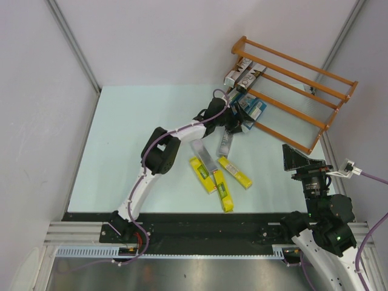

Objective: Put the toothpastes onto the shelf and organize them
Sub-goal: Place the toothpaste on the shelf.

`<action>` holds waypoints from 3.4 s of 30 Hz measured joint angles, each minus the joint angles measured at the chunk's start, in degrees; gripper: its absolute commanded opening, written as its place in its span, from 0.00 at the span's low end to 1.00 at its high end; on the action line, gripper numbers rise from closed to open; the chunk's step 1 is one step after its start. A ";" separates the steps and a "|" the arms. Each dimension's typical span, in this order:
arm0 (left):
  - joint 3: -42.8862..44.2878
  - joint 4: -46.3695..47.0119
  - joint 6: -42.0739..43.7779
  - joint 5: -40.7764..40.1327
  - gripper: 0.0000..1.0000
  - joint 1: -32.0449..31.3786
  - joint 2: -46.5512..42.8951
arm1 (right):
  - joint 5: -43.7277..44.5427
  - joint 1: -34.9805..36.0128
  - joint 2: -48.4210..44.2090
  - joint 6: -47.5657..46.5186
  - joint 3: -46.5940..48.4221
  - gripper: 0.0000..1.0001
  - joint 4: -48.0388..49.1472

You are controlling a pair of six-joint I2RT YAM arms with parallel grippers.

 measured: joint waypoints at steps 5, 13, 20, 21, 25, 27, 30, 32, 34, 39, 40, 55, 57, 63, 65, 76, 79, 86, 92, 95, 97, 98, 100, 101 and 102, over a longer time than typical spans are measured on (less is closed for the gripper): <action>1.01 2.75 -5.29 0.72 0.88 0.07 1.66 | 0.02 0.00 0.00 0.00 0.00 1.00 -0.04; 11.43 -3.54 -6.64 -0.37 0.95 -0.81 6.45 | 0.02 0.00 0.00 0.00 0.00 1.00 -0.09; 8.46 -5.07 -3.63 -2.16 0.98 -1.22 4.63 | 0.02 0.02 0.00 0.00 0.00 1.00 -0.09; 7.74 -5.29 -2.89 -2.75 0.98 -1.27 4.09 | 0.02 0.02 0.00 0.02 0.00 1.00 -0.11; 6.51 -7.54 0.11 -5.03 0.99 -1.31 2.73 | 0.00 0.02 0.00 0.09 0.00 1.00 -0.09; 5.57 -7.69 1.25 -5.84 1.00 -1.36 2.10 | 0.00 0.02 0.00 0.26 0.00 1.00 -0.09; 2.27 -7.54 3.06 -7.39 1.00 -1.40 0.13 | 0.00 0.07 0.00 0.46 0.00 1.00 -0.11; 0.52 -7.54 3.96 -7.80 0.99 -1.40 -0.92 | 0.00 0.09 0.00 0.48 0.00 0.99 -0.09; -0.94 -7.50 4.74 -8.09 0.98 -1.40 -1.73 | 0.00 0.09 0.00 0.52 0.00 1.00 -0.09; -4.85 -5.95 6.12 -8.26 0.89 -1.57 -3.48 | 0.00 0.11 0.00 0.63 0.00 1.00 -0.09; -5.55 -5.51 6.32 -8.20 0.88 -1.68 -3.65 | 0.00 0.11 0.00 0.66 0.00 1.00 -0.11; -8.37 -1.18 4.59 -7.04 0.54 -2.43 -2.67 | 0.07 0.11 0.00 0.63 0.00 1.00 -0.20; -7.96 -1.18 4.15 -6.99 0.53 -2.43 -2.32 | 0.15 0.11 0.00 0.61 0.00 1.00 -0.33; -3.23 -1.88 3.65 -6.88 0.54 -2.38 0.61 | 0.61 0.11 0.00 0.46 0.00 1.00 -0.39; -1.07 -3.23 3.65 -6.05 0.54 -2.14 1.68 | 0.70 0.11 0.00 0.42 0.00 1.00 -0.44; 1.18 -5.44 3.21 -4.28 0.55 -1.51 2.69 | 1.14 0.11 0.00 0.39 0.00 1.00 -0.68; 1.84 -6.51 3.19 -3.80 0.55 -1.22 2.82 | 1.14 0.11 0.00 0.39 0.00 1.00 -0.70; 4.61 -9.38 3.21 -3.08 0.55 -0.68 3.89 | 1.36 0.11 0.00 0.39 0.00 1.00 -0.70; 7.50 -9.79 3.06 -3.96 0.55 0.04 5.57 | 1.53 0.11 0.00 0.39 0.00 1.00 -0.74; 7.52 -9.09 2.82 -5.86 0.55 0.76 5.60 | 1.55 0.11 0.00 0.39 0.00 1.00 -0.74; 7.50 -8.74 2.71 -6.67 0.55 1.29 5.60 | 1.57 0.11 0.00 0.39 0.00 1.00 -0.74; 7.48 -8.50 2.71 -7.10 0.55 1.53 5.60 | 1.60 0.11 0.00 0.39 0.00 1.00 -0.74; 6.93 -7.50 2.69 -7.74 0.55 1.75 5.60 | 1.64 0.11 0.00 0.39 0.00 1.00 -0.76; 6.54 -6.78 2.64 -7.82 0.55 1.90 5.57 | 1.68 0.11 0.00 0.39 0.00 1.00 -0.76; 6.25 -6.10 2.60 -7.80 0.55 2.03 5.57 | 1.77 0.11 0.00 0.39 0.00 1.00 -0.76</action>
